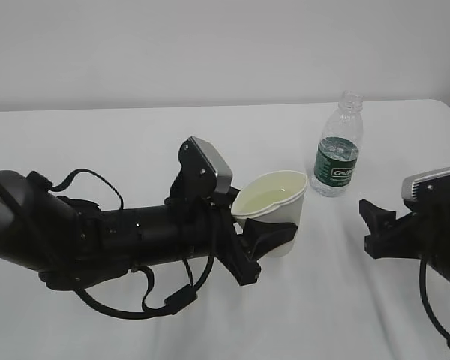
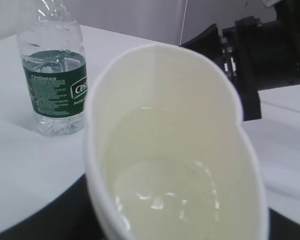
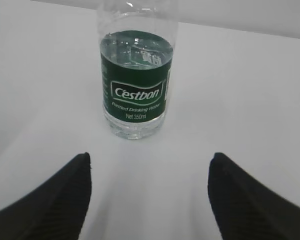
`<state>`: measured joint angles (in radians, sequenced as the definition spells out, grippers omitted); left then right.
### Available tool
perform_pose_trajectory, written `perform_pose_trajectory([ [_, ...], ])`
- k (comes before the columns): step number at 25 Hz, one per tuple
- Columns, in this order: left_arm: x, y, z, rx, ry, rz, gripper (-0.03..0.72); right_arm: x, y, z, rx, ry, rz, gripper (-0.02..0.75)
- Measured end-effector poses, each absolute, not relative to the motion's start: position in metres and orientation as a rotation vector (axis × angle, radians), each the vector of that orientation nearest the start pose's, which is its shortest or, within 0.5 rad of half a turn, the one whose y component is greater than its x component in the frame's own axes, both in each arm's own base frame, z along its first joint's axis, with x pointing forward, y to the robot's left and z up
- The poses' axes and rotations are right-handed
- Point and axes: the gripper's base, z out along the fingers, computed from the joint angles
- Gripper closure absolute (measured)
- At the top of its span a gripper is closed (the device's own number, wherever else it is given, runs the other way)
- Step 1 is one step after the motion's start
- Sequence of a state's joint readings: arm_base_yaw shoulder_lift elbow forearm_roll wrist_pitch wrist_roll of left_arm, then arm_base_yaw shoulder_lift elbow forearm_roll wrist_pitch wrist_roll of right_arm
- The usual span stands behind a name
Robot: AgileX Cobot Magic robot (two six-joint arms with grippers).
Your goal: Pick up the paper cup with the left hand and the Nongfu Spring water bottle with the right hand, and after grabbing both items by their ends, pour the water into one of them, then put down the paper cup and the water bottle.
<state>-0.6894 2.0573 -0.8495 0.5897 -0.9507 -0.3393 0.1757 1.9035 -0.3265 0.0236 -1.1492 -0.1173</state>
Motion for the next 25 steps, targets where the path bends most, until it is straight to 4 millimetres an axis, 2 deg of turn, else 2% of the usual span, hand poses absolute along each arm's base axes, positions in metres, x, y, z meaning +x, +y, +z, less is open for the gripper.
perform_pose_trajectory([
  [6,0.265,-0.268,0.117,0.942,1.652,-0.867,0.307,0.233,0.039,0.115,-0.251,1.864,0.026,0.183],
  [13,0.279,-0.254,0.117,0.861,1.682,-0.825,0.307,0.230,0.040,0.130,-0.261,1.804,0.038,0.183],
  [21,0.282,-0.213,0.109,0.682,1.686,-0.827,0.307,0.230,0.042,0.130,-0.285,1.799,0.051,0.183],
  [25,0.278,-0.185,0.097,0.649,1.738,-0.724,0.307,0.229,0.043,0.130,-0.291,1.798,0.055,0.183],
])
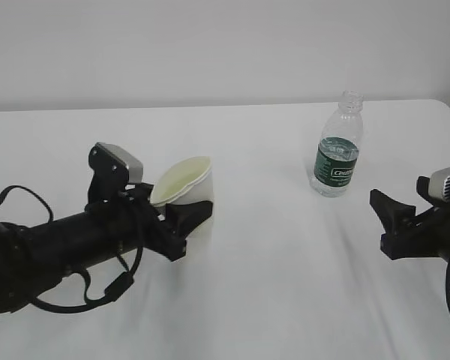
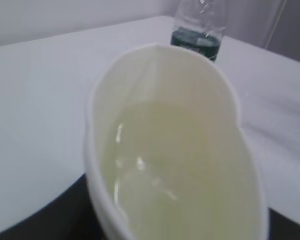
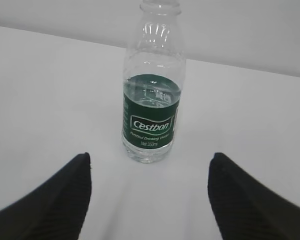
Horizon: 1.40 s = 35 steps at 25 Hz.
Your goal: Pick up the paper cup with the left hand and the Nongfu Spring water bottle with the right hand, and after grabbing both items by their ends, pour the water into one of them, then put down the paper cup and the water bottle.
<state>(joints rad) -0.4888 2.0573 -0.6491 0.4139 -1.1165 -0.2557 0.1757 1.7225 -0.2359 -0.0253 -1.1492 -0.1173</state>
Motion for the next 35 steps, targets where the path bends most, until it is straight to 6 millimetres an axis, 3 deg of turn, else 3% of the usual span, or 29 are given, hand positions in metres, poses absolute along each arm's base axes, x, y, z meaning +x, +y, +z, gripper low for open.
perform_pose_trajectory([
  [7,0.272,-0.142,0.082,0.521,1.846,-0.501,0.307,0.229,0.045,0.130,-0.316,1.794,0.068,0.183],
  [13,0.276,-0.135,0.090,0.483,1.815,-0.408,0.307,0.229,0.046,0.130,-0.327,1.792,0.074,0.183],
  [35,0.288,-0.101,0.090,0.074,1.862,-0.141,0.307,0.229,0.046,0.130,-0.333,1.791,0.078,0.183],
])
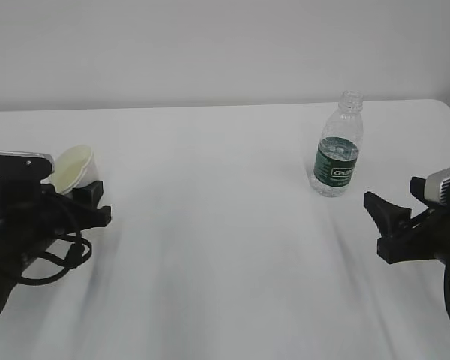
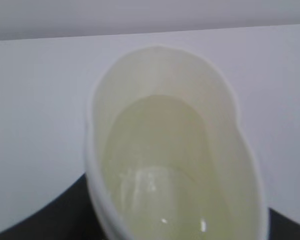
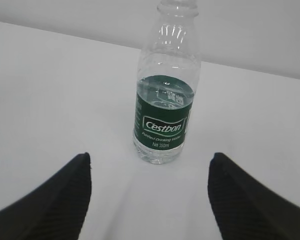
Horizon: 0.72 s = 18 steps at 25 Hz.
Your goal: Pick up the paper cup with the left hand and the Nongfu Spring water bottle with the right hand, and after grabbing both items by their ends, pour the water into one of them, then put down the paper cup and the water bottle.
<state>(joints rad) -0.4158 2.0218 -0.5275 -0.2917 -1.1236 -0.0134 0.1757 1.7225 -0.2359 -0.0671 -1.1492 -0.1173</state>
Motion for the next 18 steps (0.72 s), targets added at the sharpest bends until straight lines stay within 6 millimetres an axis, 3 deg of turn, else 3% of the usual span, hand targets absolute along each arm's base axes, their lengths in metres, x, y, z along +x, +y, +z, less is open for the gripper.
perform_pose_trajectory([
  [18,0.293,-0.074,0.079,-0.061,1.896,-0.036,0.307,0.229,0.046,0.130,-0.333,1.791,0.078,0.183],
])
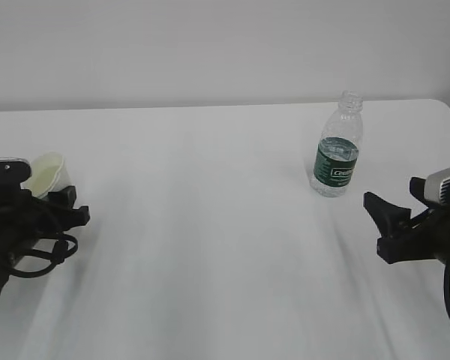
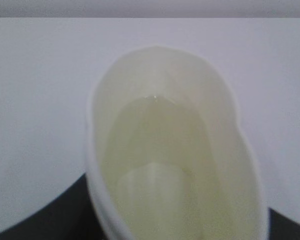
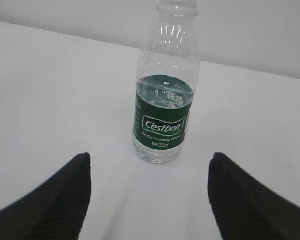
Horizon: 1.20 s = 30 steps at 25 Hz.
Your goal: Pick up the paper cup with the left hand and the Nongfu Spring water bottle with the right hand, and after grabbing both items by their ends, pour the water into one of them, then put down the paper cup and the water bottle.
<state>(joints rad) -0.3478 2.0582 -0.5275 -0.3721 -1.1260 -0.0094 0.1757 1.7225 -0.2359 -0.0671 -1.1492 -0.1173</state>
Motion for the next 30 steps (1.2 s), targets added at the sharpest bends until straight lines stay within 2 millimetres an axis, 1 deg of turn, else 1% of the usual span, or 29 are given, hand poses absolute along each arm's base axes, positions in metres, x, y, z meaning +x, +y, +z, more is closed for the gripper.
perform_pose_trajectory([
  [3,0.295,-0.072,0.079,-0.058,1.892,-0.034,0.307,0.229,0.046,0.130,-0.333,1.791,0.078,0.183],
  [15,0.311,-0.081,0.069,-0.004,1.881,-0.067,0.307,0.229,0.046,0.130,-0.333,1.791,0.078,0.183],
  [19,0.311,-0.082,0.062,0.014,1.899,-0.069,0.307,0.229,0.046,0.130,-0.333,1.791,0.078,0.183],
  [30,0.312,-0.083,0.061,0.019,1.890,-0.071,0.305,0.229,0.046,0.130,-0.333,1.791,0.078,0.183],
])
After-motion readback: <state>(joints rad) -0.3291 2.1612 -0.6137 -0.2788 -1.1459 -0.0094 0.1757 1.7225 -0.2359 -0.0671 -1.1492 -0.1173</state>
